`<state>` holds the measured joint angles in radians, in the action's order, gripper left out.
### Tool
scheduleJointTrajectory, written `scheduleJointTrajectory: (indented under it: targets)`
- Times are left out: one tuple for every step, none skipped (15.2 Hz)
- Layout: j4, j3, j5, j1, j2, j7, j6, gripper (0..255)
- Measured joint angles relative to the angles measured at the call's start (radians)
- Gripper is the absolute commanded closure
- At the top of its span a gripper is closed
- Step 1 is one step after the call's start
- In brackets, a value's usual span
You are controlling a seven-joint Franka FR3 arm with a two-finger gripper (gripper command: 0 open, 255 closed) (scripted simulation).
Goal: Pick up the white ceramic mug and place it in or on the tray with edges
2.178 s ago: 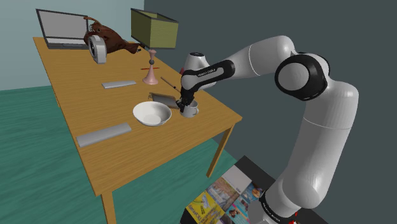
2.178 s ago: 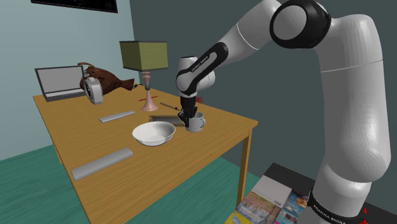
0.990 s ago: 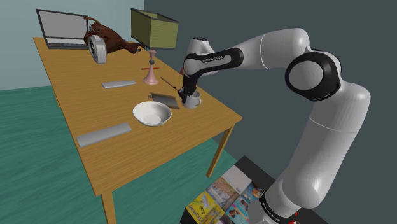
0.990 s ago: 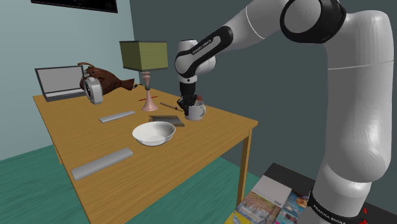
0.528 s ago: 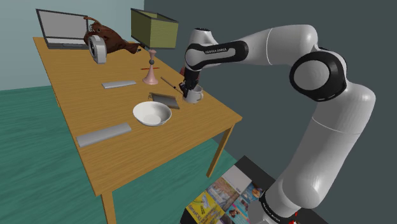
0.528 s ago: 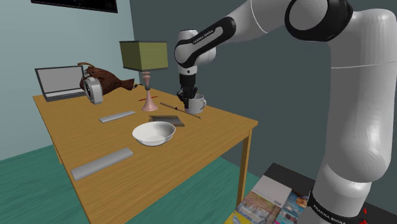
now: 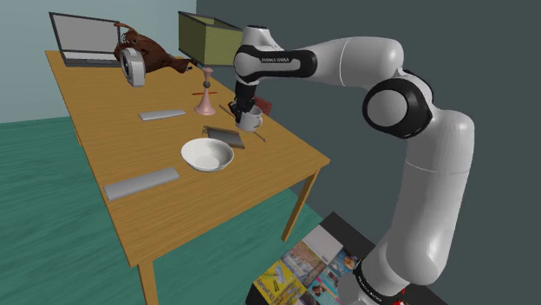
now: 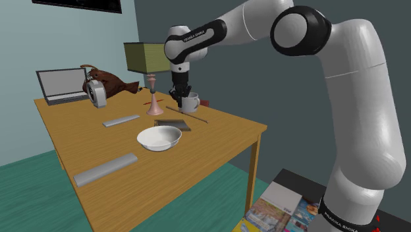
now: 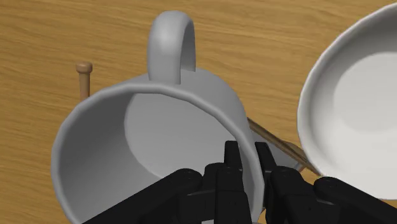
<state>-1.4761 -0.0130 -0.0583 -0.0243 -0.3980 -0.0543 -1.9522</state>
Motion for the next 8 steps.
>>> scheduleJointTrajectory:
  targets:
    - [0.062,-0.003,-0.002,-0.009,-0.041,0.011,0.021,255]
    - [0.124,-0.005,-0.005,-0.018,-0.08,0.021,0.045,255]
    - [0.206,-0.008,-0.007,-0.027,-0.131,0.03,0.077,255]
    - [0.284,-0.009,-0.008,-0.035,-0.18,0.037,0.105,255]
    - [0.383,-0.009,-0.01,-0.042,-0.244,0.041,0.141,255]
    - [0.486,-0.01,-0.011,-0.051,-0.304,0.048,0.185,255]
    - [0.54,-0.01,-0.012,-0.057,-0.34,0.052,0.203,255]
    - [0.552,-0.01,-0.012,-0.059,-0.352,0.054,0.204,255]
